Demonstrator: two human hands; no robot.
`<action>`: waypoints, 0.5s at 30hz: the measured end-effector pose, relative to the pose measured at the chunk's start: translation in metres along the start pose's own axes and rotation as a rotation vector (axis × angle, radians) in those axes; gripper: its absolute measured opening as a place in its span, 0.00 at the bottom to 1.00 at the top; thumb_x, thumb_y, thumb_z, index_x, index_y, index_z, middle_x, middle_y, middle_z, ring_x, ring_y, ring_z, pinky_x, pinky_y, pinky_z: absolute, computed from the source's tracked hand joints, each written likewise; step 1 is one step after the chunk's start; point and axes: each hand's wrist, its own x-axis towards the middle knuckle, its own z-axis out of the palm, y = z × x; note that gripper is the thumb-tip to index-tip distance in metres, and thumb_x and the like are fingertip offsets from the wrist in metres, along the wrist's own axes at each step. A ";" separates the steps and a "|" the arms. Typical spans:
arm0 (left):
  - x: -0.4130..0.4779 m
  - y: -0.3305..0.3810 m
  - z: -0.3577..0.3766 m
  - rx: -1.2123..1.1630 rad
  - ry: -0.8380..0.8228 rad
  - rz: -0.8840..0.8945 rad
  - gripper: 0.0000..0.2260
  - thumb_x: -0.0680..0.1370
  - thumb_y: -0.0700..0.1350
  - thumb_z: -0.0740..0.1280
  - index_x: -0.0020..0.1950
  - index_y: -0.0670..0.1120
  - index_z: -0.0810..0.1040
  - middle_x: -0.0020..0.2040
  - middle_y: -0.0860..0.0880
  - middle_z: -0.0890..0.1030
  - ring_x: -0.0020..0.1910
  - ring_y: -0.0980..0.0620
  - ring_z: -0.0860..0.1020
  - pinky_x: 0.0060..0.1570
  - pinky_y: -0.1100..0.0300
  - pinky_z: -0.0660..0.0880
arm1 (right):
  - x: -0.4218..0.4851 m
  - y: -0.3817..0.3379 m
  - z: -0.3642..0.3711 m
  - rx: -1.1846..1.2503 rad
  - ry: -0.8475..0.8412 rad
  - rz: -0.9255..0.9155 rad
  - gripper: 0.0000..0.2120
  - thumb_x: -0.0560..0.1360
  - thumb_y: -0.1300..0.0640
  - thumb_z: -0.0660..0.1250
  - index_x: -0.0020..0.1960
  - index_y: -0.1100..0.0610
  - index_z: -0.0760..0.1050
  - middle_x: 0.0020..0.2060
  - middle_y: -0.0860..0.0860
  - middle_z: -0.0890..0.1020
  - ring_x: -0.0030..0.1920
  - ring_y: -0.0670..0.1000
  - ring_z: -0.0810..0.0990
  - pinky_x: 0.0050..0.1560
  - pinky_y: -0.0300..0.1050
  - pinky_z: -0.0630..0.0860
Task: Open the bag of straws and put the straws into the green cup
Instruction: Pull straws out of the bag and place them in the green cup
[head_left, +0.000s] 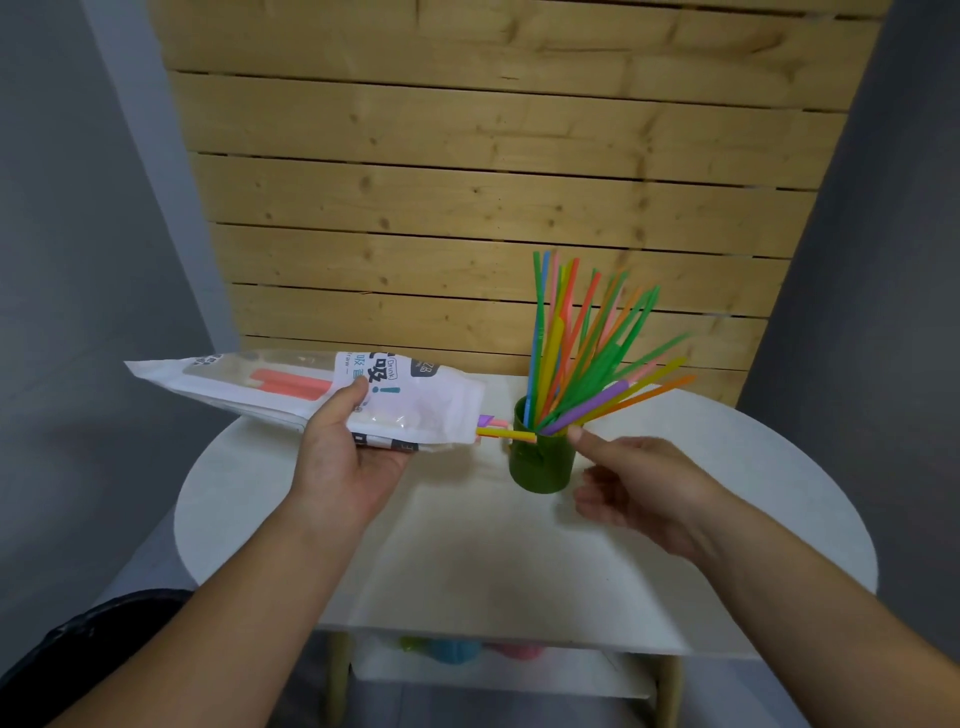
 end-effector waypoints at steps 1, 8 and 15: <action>-0.001 0.000 0.000 -0.002 -0.001 0.001 0.05 0.80 0.40 0.67 0.54 0.44 0.81 0.47 0.46 0.88 0.44 0.47 0.87 0.51 0.48 0.82 | -0.005 0.000 0.004 0.036 -0.052 0.035 0.17 0.73 0.47 0.73 0.46 0.61 0.75 0.37 0.57 0.78 0.33 0.54 0.80 0.42 0.52 0.83; -0.006 -0.007 0.007 0.019 -0.026 -0.013 0.05 0.80 0.40 0.67 0.54 0.44 0.82 0.48 0.45 0.88 0.43 0.47 0.87 0.53 0.45 0.81 | -0.021 -0.001 0.042 0.279 -0.224 -0.142 0.10 0.76 0.53 0.70 0.51 0.59 0.81 0.41 0.57 0.81 0.32 0.49 0.81 0.34 0.42 0.79; -0.008 -0.010 0.008 0.054 -0.046 -0.040 0.05 0.80 0.41 0.67 0.53 0.44 0.82 0.48 0.45 0.88 0.43 0.47 0.87 0.51 0.46 0.81 | -0.021 -0.001 0.056 0.209 -0.138 -0.246 0.03 0.75 0.65 0.71 0.48 0.64 0.82 0.31 0.54 0.83 0.32 0.47 0.82 0.35 0.39 0.80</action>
